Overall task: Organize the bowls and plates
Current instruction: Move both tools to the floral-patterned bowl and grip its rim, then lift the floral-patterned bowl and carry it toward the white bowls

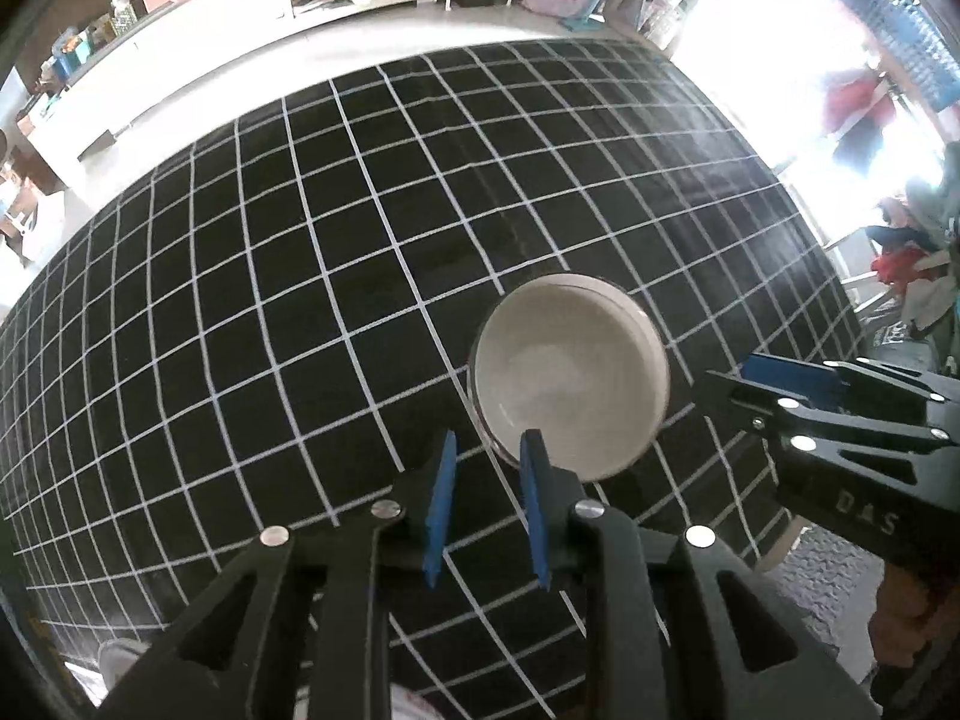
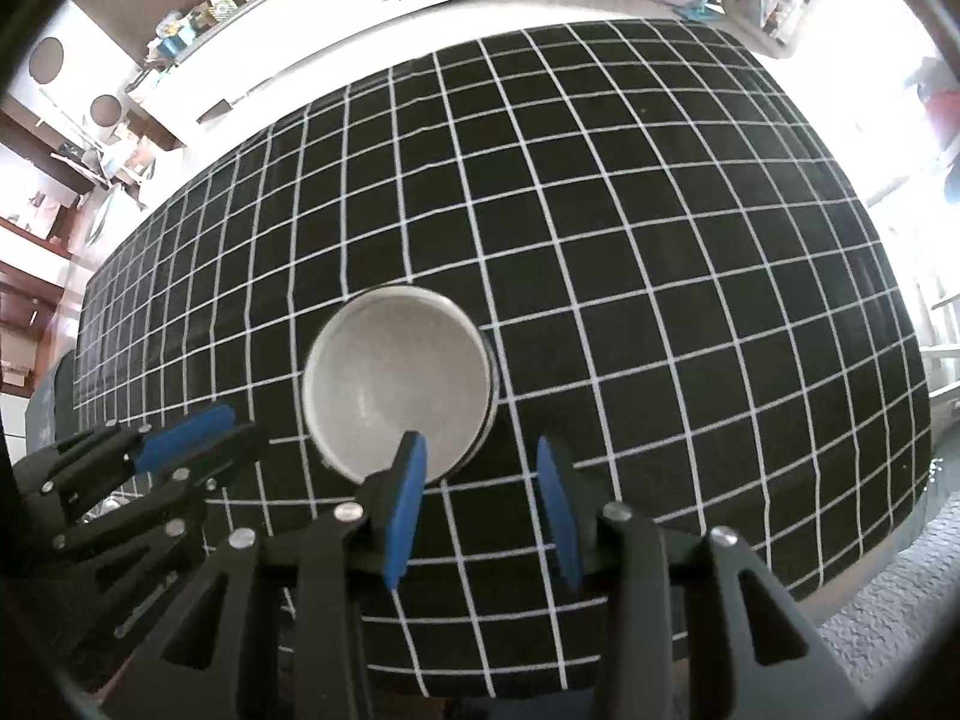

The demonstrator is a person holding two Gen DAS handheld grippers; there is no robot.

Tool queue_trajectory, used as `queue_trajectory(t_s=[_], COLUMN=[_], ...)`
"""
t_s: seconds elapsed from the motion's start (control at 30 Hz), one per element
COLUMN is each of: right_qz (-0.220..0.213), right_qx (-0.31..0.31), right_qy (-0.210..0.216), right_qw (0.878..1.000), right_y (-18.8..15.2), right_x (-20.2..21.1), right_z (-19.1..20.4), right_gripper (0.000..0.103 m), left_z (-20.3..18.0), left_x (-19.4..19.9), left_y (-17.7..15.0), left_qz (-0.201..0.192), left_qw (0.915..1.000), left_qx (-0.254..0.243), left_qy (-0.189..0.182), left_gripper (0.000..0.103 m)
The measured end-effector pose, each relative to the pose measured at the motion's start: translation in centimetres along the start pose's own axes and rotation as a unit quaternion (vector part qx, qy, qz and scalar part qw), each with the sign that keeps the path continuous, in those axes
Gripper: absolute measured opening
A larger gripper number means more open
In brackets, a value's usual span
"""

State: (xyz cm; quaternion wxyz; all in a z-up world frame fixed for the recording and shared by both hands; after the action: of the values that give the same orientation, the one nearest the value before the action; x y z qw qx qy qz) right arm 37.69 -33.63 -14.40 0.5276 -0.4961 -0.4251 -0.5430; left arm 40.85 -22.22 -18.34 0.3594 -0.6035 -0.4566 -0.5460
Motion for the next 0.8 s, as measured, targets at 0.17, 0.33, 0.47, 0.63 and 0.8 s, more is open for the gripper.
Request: queue_trajectory(t_s=[0.17,0.33,0.47,0.63,0.8], right_qz=[0.02,0.022,0.019,0.019,0.022], right_qx=[0.002,0.013,0.011,0.013,0.024], right_qy=[0.005,-0.008,0.004,-0.018,-0.019], right_qw=[1.0,1.0,1.0,1.0,0.999], right_y=[0.9,1.5,1.1,0.3,-0.7], right_x=[-2.6,-3.7,-4.1,-4.0,-4.2], right_z=[-0.1,-0.1,-0.2,0.1,1.5], right_gripper=[0.043,0.03,0.012,0.012,0.012], left_z=[0.3,0.3,0.0,-0.3,0.8], left_x=[-2.2,-3.9,-4.5,-4.5,-4.3], left_y=[1.1,1.7,2.0,1.8,0.8], left_qz=[0.01,0.024,0.029,0.03,0.037], left_qw=[0.9999,0.9996,0.9994,0.9989,0.9985], left_qx=[0.005,-0.005,-0.01,-0.024,-0.024], left_qy=[0.006,0.011,0.013,0.026,0.031], left_gripper=[0.02,0.019,0.009,0.009,0.009])
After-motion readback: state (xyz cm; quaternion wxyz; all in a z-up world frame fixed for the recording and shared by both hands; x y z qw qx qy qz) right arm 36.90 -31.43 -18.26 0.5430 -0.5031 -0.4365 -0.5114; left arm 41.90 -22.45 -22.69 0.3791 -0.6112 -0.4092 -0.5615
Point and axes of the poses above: each gripper's, at about its wrist camera, not at the fingertips, and x roughly against the way its jaws point, z to its left, y to its top, the point moved 8 cm from there along -x, roughly the way its jaws point, and after that the axes turned 11 degrees about z, right-handed, at the moved point
